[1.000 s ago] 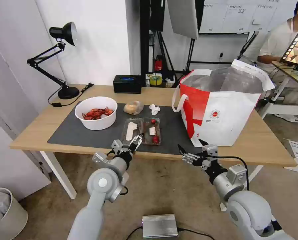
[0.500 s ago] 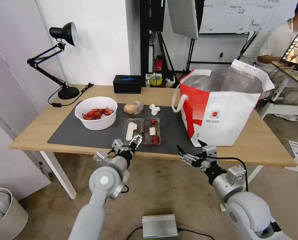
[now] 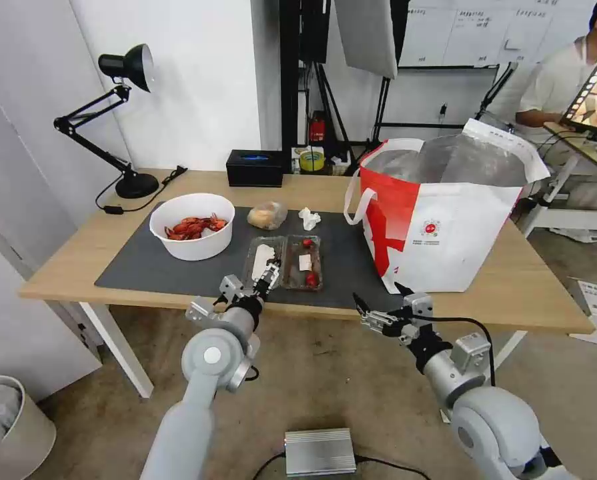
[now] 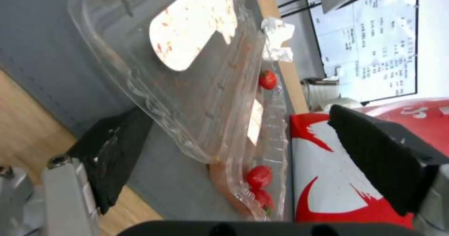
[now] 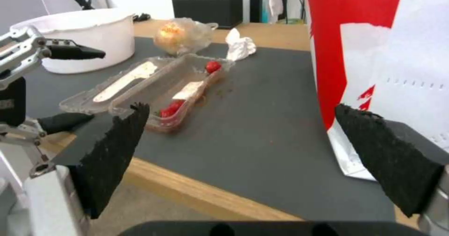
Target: Pick up the trash from the table and place it into the takeout bag.
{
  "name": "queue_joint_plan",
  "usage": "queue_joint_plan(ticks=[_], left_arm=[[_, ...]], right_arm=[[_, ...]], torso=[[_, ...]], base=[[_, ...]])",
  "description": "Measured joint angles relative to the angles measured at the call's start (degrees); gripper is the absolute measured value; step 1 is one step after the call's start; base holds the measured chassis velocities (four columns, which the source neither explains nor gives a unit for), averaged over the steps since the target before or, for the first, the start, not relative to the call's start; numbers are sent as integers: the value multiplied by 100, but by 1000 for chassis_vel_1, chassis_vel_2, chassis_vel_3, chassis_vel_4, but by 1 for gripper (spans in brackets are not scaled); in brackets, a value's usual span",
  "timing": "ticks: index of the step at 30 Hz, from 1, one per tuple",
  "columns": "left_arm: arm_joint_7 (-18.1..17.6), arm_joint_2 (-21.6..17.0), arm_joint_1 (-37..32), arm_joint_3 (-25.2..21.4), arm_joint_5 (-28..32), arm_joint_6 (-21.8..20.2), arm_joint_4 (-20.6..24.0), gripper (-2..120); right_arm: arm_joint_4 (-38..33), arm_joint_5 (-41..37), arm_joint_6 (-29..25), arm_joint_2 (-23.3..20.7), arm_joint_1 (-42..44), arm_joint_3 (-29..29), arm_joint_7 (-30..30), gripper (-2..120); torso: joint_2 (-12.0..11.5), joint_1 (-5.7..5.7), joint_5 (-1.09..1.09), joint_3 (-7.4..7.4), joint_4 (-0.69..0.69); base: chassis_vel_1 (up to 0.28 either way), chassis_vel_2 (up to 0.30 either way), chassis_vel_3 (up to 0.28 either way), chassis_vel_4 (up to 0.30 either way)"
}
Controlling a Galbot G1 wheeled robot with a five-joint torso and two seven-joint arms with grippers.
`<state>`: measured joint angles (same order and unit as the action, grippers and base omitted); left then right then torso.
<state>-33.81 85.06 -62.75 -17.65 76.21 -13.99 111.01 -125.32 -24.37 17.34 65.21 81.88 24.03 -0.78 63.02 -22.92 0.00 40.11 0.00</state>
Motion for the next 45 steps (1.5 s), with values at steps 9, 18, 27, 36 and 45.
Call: queue_joint_plan(ticks=[9, 18, 27, 36, 45], left_arm=[[277, 19, 39, -29, 0, 298, 61, 100], [439, -3, -15, -39, 8, 343, 158, 100], [648, -69, -62, -50, 17, 343, 196, 100], [710, 175, -34, 27, -111, 403, 178, 100], [753, 277, 21, 249, -204, 493, 55, 100]], right_arm=[[19, 14, -7, 40, -3, -72, 0, 100], [10, 18, -10, 39, 4, -86, 0, 100], [-23, 18, -10, 20, 11, -86, 5, 100], [-66, 19, -7, -15, 62, -87, 13, 100], [-160, 31, 34, -2, 84, -169, 92, 100]], torso=[[0, 0, 0, 0, 0], [0, 0, 0, 0, 0], [0, 0, 0, 0, 0], [0, 0, 0, -1, 0], [0, 0, 0, 0, 1]], base=[[0, 0, 0, 0], [0, 0, 0, 0], [0, 0, 0, 0], [0, 0, 0, 0], [0, 0, 0, 0]])
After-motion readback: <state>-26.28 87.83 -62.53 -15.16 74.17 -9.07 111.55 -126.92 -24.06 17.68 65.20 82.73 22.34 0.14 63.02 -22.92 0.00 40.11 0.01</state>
